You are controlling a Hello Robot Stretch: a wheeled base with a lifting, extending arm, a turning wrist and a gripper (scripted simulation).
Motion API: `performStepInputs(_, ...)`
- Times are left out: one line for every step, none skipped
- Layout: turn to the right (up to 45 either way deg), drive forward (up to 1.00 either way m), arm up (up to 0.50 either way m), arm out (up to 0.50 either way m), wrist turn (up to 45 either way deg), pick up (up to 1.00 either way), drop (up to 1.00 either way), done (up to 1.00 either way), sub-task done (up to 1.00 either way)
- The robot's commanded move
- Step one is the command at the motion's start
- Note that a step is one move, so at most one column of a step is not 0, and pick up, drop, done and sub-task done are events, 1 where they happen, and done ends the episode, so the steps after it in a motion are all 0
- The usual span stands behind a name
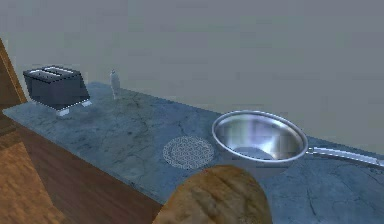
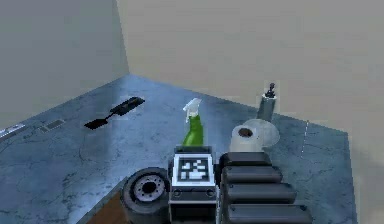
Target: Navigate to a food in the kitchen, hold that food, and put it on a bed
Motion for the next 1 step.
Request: performStepInputs(-45.0,0.0,0.0,0.0,0.0,0.0,0.0,0.0,0.0)
